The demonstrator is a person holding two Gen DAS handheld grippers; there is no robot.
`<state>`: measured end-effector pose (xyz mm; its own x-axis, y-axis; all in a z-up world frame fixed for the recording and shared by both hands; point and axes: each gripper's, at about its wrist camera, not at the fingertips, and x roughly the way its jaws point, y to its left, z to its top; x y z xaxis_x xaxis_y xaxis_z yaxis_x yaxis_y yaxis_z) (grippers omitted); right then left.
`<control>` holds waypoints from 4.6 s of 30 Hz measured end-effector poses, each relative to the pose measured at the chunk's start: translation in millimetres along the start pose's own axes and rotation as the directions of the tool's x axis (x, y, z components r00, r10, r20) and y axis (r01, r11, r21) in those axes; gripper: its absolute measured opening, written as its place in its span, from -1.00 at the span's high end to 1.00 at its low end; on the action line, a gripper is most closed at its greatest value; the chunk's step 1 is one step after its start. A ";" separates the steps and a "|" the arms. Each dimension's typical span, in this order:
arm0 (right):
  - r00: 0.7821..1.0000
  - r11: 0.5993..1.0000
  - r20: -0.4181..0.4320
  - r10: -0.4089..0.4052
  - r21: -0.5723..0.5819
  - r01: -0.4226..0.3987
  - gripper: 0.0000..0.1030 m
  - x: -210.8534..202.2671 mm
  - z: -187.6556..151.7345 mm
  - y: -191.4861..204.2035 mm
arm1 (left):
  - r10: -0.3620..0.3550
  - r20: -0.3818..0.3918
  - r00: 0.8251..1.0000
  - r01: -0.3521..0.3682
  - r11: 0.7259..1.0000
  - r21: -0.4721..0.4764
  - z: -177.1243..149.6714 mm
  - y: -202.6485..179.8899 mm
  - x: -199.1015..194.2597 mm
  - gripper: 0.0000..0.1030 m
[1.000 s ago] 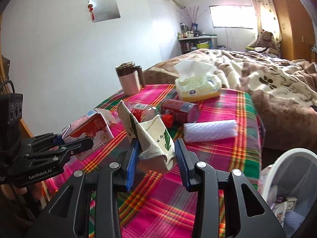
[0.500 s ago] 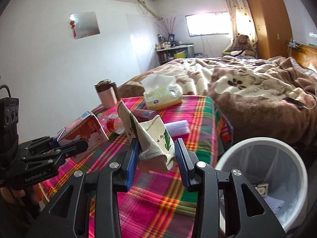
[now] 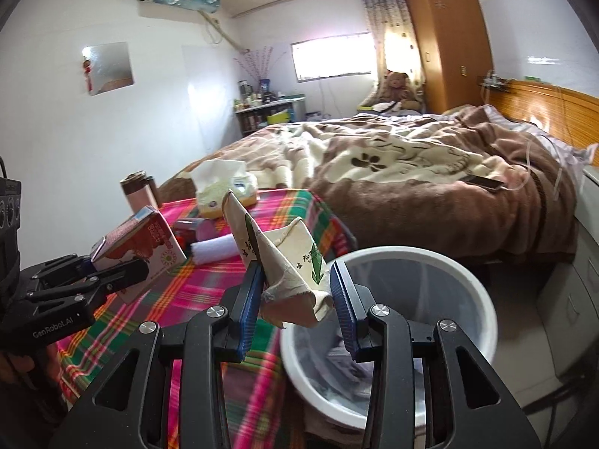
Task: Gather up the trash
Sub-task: 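Carry the juice box and paper bag with both tools over the bin, then open both tools to drop the juice box and paper bag into the bin, then move both tools back over the bed toward the yogurt cup and plastic bottle, then grasp the white yogurt cup with the left tool while the right tool grasps the clear plastic bottle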
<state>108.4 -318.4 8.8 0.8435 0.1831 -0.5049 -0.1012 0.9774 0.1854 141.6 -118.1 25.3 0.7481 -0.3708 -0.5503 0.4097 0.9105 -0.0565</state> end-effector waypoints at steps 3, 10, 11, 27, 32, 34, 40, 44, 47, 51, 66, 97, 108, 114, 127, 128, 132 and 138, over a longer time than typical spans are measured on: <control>0.999 0.999 0.002 -0.039 0.015 0.039 0.25 -3.6 -1.3 -10.2 | -0.027 -0.001 1.000 0.027 0.999 0.021 4.2 -15.9 8.2 0.26; 0.994 0.991 -0.002 -0.113 0.066 0.113 0.25 -8.0 -5.4 -32.1 | -0.084 -0.022 0.996 0.085 0.995 0.052 12.1 -49.2 30.5 0.26; 0.992 0.989 -0.009 -0.126 0.071 0.126 0.25 -7.8 -6.5 -35.3 | -0.090 -0.027 0.996 0.092 0.994 0.055 12.8 -53.1 34.2 0.26; 0.963 0.960 -0.101 -0.248 0.103 0.259 0.20 7.4 -20.2 -70.4 | -0.101 -0.075 0.992 0.109 0.989 0.097 14.5 -89.6 80.0 0.26; 0.950 0.952 -0.148 -0.276 0.095 0.291 0.20 14.5 -23.2 -76.2 | -0.126 -0.115 0.985 0.135 0.988 0.072 15.6 -93.5 94.8 0.26; 0.950 0.953 -0.153 -0.272 0.096 0.288 0.20 15.1 -24.1 -78.0 | -0.128 -0.117 0.985 0.137 0.988 0.073 15.0 -94.6 98.5 0.26; 0.944 0.952 -0.170 -0.282 0.076 0.298 -0.28 15.9 -25.4 -75.4 | -0.134 -0.119 0.984 0.144 0.986 0.078 14.9 -95.3 100.9 -0.05; 0.947 0.952 -0.152 -0.282 0.076 0.296 -0.30 10.9 -26.0 -73.6 | -0.133 -0.106 0.985 0.142 0.987 0.075 15.6 -93.5 96.0 -0.16; 0.948 0.953 -0.145 -0.283 0.071 0.295 -0.30 9.1 -25.2 -70.6 | -0.126 -0.110 0.986 0.133 0.989 0.060 14.0 -88.9 93.5 -0.16; 0.952 0.956 -0.137 -0.275 0.067 0.286 -0.30 8.8 -21.6 -66.9 | -0.119 -0.100 0.988 0.125 0.991 0.051 12.8 -82.3 86.3 -0.16; 0.969 0.970 -0.099 -0.227 0.061 0.234 -0.30 10.4 -17.8 -35.1 | -0.048 -0.055 0.997 0.048 0.999 -0.001 6.7 -34.0 47.2 -0.16; 0.993 0.997 -0.114 0.007 -0.076 -0.016 -0.30 67.6 -2.6 85.6 | 0.268 -0.033 0.963 -0.269 0.944 -0.193 -24.9 148.4 -16.8 -0.17; 0.980 0.984 -0.172 0.098 -0.132 -0.121 -0.30 100.7 3.4 130.4 | 0.357 -0.089 0.930 -0.368 0.893 -0.259 -42.2 214.9 -21.5 -0.17; 0.971 0.971 -0.196 0.140 -0.163 -0.173 -0.30 121.4 9.8 157.1 | 0.388 -0.122 0.914 -0.406 0.869 -0.284 -50.4 246.6 -18.0 -0.27; 0.947 0.944 -0.248 0.206 -0.207 -0.259 -0.31 167.1 24.8 200.9 | 0.362 -0.221 0.906 -0.417 0.856 -0.305 -54.9 288.9 15.2 -0.31; 0.942 0.941 -0.261 0.212 -0.206 -0.269 -0.31 172.1 25.5 203.0 | 0.356 -0.222 0.908 -0.411 0.862 -0.298 -55.2 290.2 18.3 -0.31; 0.931 0.929 -0.274 0.241 -0.213 -0.303 -0.33 184.0 30.0 212.4 | 0.344 -0.259 0.903 -0.414 0.858 -0.303 -58.8 299.6 30.3 -0.31; 0.924 0.903 -0.293 0.246 -0.276 -0.328 -0.35 204.7 34.5 236.4 | 0.345 -0.263 0.901 -0.418 0.852 -0.314 -61.1 312.5 37.7 -0.31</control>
<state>275.3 -53.5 -21.7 0.5997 0.4405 -0.6681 -0.5141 0.8519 0.1001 266.0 163.7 -64.0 0.6783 0.0286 -0.7342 -0.1278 0.9886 -0.0796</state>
